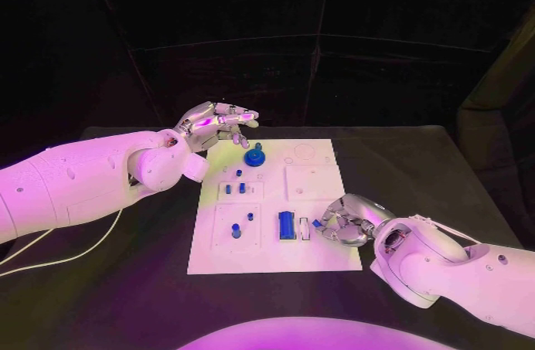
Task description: Assemble the parts on the task board
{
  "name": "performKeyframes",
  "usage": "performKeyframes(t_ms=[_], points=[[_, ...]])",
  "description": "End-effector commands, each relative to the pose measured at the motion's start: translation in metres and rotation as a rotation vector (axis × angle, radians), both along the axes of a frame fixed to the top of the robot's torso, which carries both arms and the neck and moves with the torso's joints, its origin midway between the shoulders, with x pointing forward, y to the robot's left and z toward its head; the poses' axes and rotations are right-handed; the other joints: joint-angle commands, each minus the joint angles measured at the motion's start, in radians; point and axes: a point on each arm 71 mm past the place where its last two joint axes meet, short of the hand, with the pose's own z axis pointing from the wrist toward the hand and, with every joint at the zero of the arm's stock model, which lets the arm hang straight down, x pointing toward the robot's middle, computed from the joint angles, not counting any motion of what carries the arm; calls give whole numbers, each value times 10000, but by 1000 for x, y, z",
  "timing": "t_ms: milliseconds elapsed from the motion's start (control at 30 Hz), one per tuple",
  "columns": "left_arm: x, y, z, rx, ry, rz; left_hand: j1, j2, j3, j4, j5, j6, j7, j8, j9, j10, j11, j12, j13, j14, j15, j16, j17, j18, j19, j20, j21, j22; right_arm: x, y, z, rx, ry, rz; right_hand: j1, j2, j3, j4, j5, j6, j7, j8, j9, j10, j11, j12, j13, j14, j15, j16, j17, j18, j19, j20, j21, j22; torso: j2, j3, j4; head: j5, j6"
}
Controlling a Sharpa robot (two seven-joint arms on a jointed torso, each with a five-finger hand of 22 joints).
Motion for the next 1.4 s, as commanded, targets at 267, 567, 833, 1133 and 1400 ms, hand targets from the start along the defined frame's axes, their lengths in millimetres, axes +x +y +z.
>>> performKeyframes(t_ms=[267, 567, 833, 1133, 1400], points=[[-1, -2, 1, -74, -52, -178, 27, 81, -65, -4, 7, -71, -24, 41, -7, -71, -19, 54, -9, -65, -6, 34, -11, 41, 74, 29, -33, -12, 6, 8, -3, 333, 199, -319, -428, 188, -485, 92, 643, 411, -328, 349, 347, 479, -152, 363, 589, 885, -222, 89, 1844, -121, 161, -140, 164, 168, 8, 5, 1, 26, -23], [-1, -3, 1, -58, -19, -204, 27, 81, -65, -4, 7, -71, -24, 41, -7, -71, -19, 54, -9, -65, -6, 34, -11, 41, 74, 29, -33, -12, 8, 19, -6, 257, 330, -278, -380, 188, -559, 11, 724, 409, -368, 417, 437, 527, -187, 392, 657, 883, -253, 80, 1831, -119, 162, -170, 158, 160, 14, -6, 15, 66, -30], [-1, -4, 1, 60, -53, -265, 43, 91, -76, -16, 7, -79, -23, 47, -6, -86, -18, 68, -9, -71, -6, 38, -15, 41, 75, 30, -38, -18, 9, 22, -7, 165, 438, -251, -376, 182, -619, -22, 665, 402, -378, 458, 493, 575, -197, 435, 736, 882, -265, 77, 1827, -118, 161, -185, 152, 154, -4, -1, -9, 109, -58], [-1, -5, 1, 100, -59, -318, 43, 92, -76, -16, 7, -79, -23, 47, -6, -86, -18, 68, -9, -71, -6, 38, -15, 41, 75, 30, -38, -18, 9, 22, -8, 45, 485, -280, -673, 265, -930, 166, 571, 405, -403, 617, 700, 704, -219, 547, 941, 879, -285, 67, 1814, -121, 164, -210, 144, 152, -11, 4, -10, 115, -43], [-1, -4, 1, 151, -31, -274, 55, 106, -86, -26, 7, -91, -19, 51, -6, -105, -13, 80, -10, -109, 3, 29, -24, 36, 47, 36, -59, -29, 9, 24, -9, -22, 532, -238, -1406, 118, -1935, 731, 235, 344, -386, 759, 944, 748, -202, 583, 1048, 878, -274, 63, 1806, -123, 169, -210, 135, 155, -5, -1, -10, 126, -27]])
